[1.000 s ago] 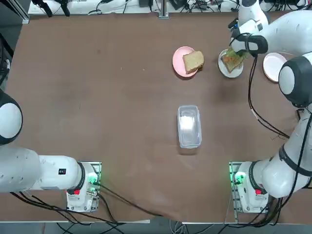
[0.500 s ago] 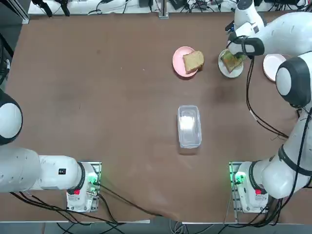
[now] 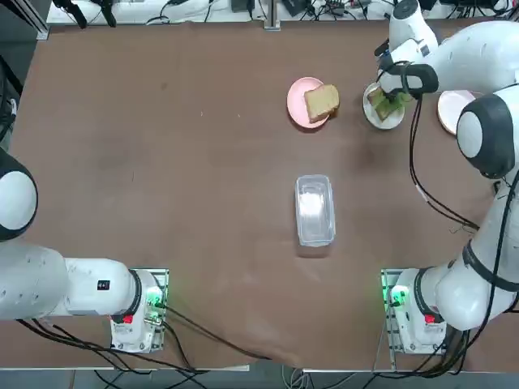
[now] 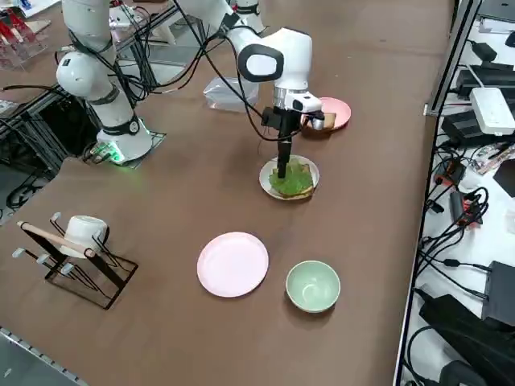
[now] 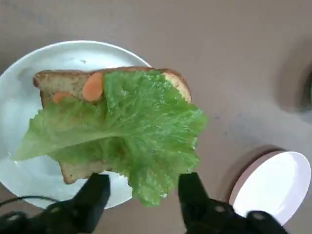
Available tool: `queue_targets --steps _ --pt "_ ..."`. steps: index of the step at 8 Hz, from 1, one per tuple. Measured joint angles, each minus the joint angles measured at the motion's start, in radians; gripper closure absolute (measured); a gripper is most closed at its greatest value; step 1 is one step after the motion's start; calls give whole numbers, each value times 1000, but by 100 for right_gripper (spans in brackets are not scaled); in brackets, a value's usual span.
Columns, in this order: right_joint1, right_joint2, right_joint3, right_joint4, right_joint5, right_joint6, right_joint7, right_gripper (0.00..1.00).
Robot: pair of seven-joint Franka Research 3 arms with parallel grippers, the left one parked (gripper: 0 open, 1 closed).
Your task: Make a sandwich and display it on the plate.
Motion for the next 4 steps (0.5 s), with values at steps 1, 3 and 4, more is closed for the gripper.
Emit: queue_targets --steps 1,3,4 --pt "2 -5 0 27 -2 -49 0 0" --pt "9 -21 0 139 5 -171 1 0" --pt "20 -26 1 190 46 -200 1 0"
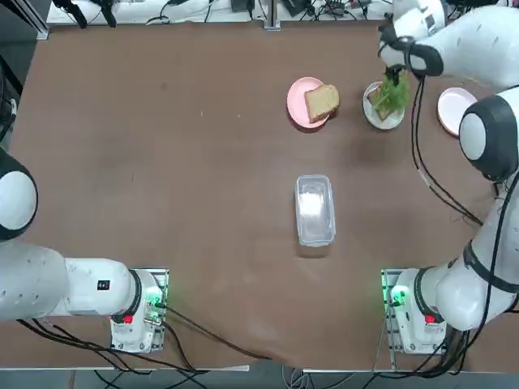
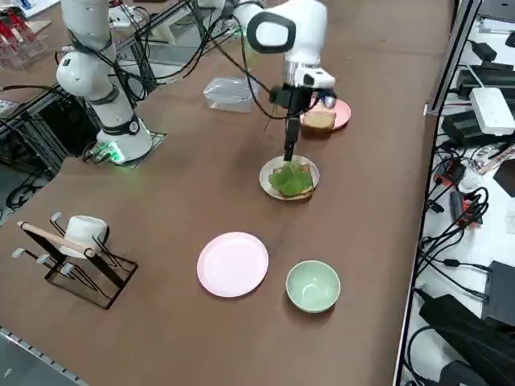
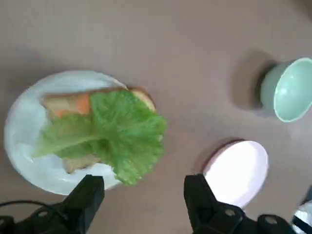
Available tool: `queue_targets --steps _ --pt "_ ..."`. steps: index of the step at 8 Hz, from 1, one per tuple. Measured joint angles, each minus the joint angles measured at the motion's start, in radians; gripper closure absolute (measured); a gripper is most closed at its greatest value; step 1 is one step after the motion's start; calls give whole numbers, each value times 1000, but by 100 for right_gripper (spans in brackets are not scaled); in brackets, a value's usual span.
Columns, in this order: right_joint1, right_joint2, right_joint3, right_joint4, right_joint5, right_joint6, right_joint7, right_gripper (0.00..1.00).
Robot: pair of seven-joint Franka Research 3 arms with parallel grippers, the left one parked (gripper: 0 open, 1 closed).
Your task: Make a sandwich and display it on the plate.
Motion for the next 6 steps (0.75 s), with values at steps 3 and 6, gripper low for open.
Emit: queue_targets --steps 3,6 --pt "42 8 1 64 426 -15 37 0" --pt "40 70 -3 67 779 32 36 1"
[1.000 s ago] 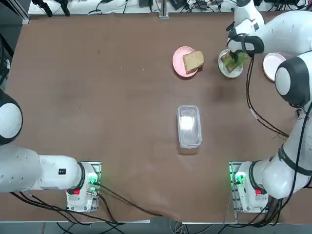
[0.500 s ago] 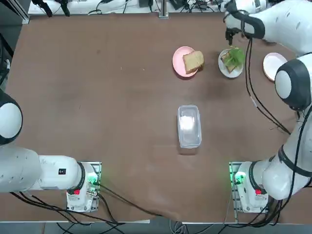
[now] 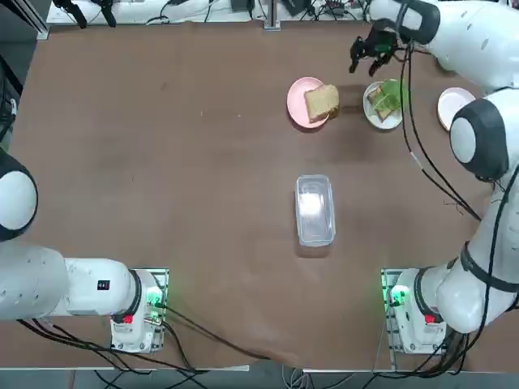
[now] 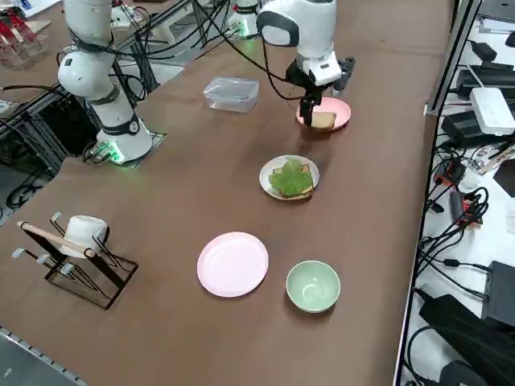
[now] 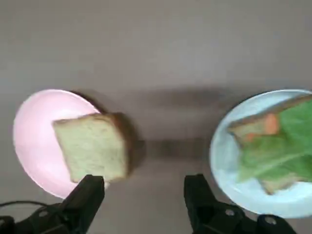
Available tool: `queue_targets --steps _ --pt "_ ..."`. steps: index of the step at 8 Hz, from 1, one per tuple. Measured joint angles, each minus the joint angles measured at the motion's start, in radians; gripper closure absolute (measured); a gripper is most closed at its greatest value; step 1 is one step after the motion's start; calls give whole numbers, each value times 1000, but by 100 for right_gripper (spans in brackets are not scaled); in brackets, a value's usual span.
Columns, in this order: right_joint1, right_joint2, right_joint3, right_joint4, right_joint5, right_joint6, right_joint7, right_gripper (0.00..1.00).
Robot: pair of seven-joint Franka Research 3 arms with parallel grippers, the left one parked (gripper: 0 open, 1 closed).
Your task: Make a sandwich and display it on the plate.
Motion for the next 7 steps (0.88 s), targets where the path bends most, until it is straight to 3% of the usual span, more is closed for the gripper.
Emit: queue_targets --steps 3,5,7 --pt "-3 90 0 19 160 27 -99 3" --pt "-18 138 -1 32 318 26 -316 3" --pt "-34 174 -1 35 401 25 -484 3"
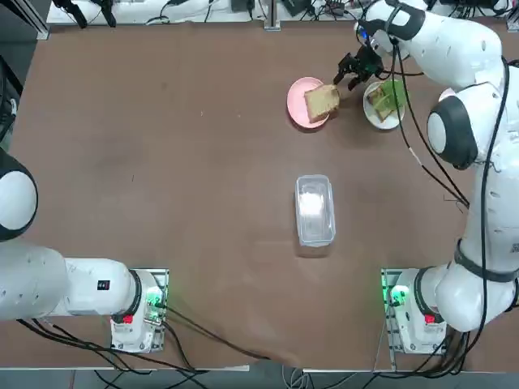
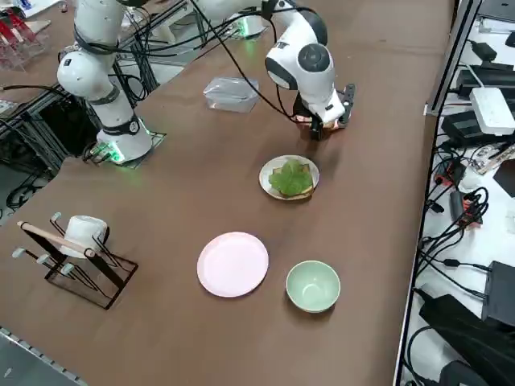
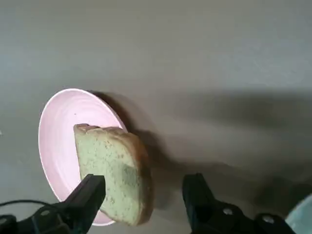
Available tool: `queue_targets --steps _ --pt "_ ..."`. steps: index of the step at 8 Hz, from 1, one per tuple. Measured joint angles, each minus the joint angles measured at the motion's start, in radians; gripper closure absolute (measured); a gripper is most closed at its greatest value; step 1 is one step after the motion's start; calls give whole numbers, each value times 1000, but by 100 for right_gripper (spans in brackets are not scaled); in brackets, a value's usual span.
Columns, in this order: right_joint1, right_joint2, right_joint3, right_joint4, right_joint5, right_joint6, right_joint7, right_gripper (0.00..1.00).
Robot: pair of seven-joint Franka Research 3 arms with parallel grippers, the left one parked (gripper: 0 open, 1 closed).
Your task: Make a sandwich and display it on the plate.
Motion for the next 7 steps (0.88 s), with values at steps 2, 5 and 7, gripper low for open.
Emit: queue_targets --steps 2,5,7 --pt "-1 21 3 3 69 -2 -41 3" --pt "1 52 10 4 150 -3 -102 3" --pt "1 59 10 4 173 -3 -112 6"
